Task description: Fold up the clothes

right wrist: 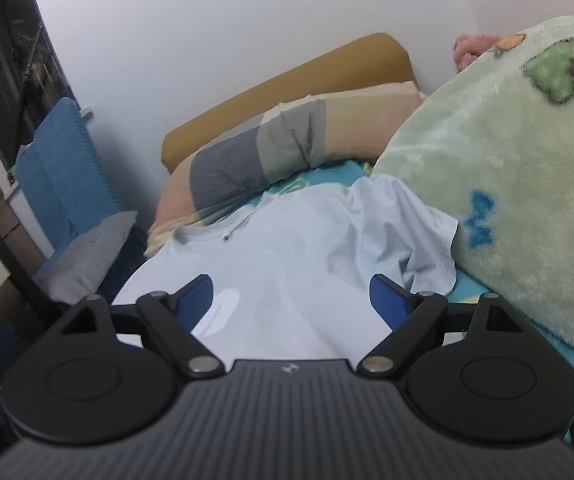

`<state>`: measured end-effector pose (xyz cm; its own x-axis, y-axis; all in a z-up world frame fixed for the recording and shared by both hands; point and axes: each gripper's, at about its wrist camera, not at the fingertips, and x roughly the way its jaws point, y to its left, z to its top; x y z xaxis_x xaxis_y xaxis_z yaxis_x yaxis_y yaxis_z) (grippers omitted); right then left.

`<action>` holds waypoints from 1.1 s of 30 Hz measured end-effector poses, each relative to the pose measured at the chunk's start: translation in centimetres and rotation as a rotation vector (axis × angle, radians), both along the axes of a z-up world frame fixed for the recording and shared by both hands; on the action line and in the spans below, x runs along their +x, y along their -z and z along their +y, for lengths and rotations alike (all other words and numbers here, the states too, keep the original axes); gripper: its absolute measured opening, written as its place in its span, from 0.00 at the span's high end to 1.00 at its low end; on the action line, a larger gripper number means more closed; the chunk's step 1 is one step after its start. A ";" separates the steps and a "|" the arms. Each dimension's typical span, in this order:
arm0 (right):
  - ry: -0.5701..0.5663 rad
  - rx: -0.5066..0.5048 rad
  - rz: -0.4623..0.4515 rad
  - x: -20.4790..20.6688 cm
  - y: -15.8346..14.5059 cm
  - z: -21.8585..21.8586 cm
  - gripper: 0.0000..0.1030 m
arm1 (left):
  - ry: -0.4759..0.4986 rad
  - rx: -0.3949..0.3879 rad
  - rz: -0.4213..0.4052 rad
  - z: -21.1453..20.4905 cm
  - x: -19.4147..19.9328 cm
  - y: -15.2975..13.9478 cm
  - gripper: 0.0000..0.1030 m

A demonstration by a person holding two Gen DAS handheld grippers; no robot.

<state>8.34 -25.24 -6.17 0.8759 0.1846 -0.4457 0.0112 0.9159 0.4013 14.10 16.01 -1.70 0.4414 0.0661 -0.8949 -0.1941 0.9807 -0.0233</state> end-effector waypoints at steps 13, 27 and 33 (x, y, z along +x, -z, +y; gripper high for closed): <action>-0.020 -0.114 -0.004 -9.1 -4.1 -3.0 0.16 | -0.039 -0.366 -0.002 1.0 -15.1 12.2 0.37; 0.170 -0.017 -0.036 -8.9 -3.2 -5.2 0.16 | -0.066 -0.457 -0.067 11.5 -16.4 10.7 0.98; 0.216 0.132 -0.032 -7.5 -1.7 -6.9 0.16 | -0.033 -0.382 -0.139 12.0 -13.6 7.2 0.56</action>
<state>0.86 -32.14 -4.44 0.9146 0.0462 -0.4016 0.1863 0.8335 0.5201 0.52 27.99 -8.87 0.5634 -0.2436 -0.7895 -0.1943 0.8897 -0.4132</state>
